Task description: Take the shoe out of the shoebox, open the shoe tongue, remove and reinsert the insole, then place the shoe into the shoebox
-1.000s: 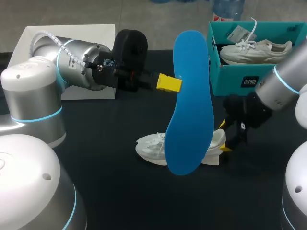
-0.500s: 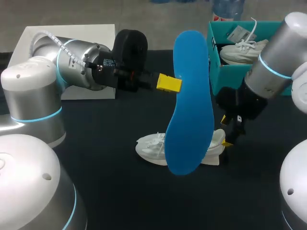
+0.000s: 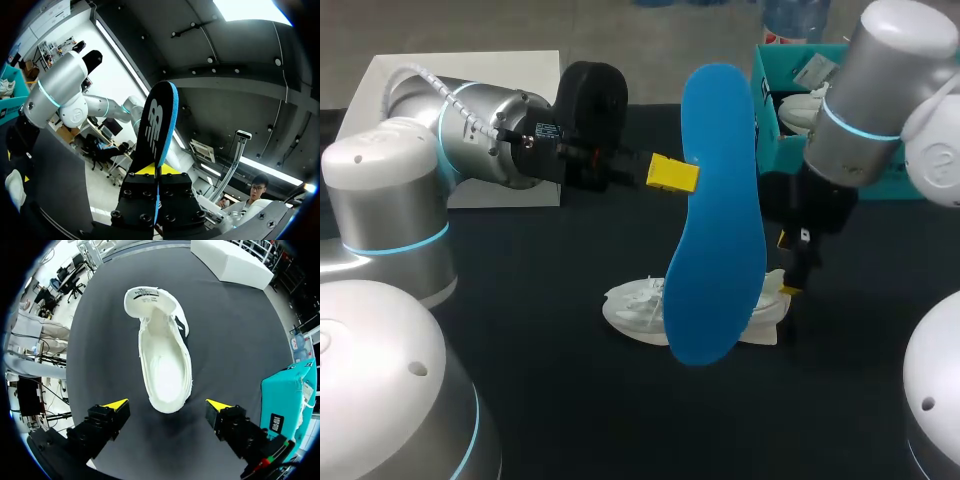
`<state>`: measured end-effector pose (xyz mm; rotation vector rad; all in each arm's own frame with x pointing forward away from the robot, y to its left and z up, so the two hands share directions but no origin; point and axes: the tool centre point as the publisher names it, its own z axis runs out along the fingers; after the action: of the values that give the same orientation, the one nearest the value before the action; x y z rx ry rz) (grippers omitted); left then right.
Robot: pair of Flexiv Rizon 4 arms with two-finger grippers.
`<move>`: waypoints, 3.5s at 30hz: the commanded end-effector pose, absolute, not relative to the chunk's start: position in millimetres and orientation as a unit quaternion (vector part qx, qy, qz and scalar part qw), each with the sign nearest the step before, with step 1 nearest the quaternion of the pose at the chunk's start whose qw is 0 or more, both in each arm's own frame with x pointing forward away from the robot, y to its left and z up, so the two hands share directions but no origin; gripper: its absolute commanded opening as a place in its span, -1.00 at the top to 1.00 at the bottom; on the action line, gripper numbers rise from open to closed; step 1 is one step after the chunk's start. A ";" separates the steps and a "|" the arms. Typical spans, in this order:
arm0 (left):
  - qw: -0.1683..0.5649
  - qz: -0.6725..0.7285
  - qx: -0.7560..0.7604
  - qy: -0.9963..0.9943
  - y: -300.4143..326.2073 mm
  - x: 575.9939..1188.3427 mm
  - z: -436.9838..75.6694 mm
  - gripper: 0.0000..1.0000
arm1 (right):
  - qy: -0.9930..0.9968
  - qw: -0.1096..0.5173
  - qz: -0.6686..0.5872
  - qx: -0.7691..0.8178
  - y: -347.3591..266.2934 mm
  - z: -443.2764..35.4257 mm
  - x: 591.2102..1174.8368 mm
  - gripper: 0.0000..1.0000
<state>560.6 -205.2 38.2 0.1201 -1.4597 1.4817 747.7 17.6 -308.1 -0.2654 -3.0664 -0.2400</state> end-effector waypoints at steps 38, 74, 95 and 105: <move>0.505 0.614 0.050 -0.605 -205.5 560.1 38.4 1.00 | -0.997 0.022 -0.032 -0.059 21.7 -312.4 741.7 -1.00; 0.505 0.614 0.050 -0.605 -205.5 560.1 38.4 1.00 | -0.999 -0.013 -0.035 -0.005 73.5 -338.3 807.6 -1.00; 0.505 0.614 0.050 -0.605 -205.5 560.1 38.4 1.00 | -0.998 0.013 -0.057 0.007 110.0 -372.6 805.7 -1.00; 0.505 0.614 0.050 -0.605 -205.5 560.1 38.4 1.00 | -0.998 0.027 -0.063 -0.012 119.6 -382.7 792.5 0.29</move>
<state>560.6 -205.1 38.3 0.1204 -1.4594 1.4817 794.4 117.3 -376.9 -0.0317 -3.0807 -0.1945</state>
